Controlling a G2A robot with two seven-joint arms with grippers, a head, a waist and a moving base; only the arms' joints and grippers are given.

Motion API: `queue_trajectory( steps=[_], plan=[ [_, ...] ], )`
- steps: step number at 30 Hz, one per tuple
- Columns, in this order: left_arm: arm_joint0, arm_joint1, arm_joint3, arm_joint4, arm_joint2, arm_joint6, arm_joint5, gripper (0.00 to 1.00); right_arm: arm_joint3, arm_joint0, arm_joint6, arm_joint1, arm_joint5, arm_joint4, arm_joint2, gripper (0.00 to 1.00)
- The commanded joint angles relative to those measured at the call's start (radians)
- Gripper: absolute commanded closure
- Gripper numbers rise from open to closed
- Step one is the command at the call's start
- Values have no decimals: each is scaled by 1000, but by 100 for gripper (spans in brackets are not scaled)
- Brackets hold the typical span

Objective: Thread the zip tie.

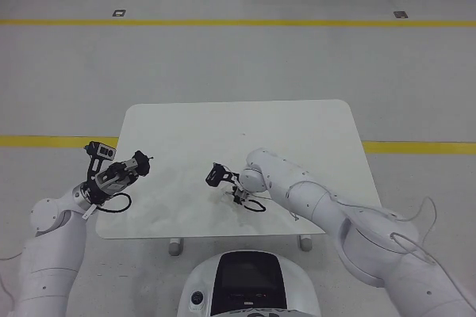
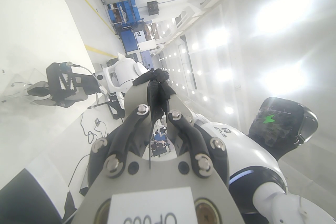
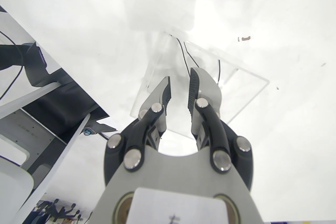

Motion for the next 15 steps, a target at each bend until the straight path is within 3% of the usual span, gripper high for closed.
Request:
queue_trajectory(
  steps=[1, 15],
  plan=[
    [0, 0, 0, 0, 0, 0, 0, 100, 6, 1, -4, -4, 0, -4, 0, 85],
    [0, 0, 0, 0, 0, 0, 0, 100, 51, 4, -2, -31, 0, -5, 0, 83]
  ],
)
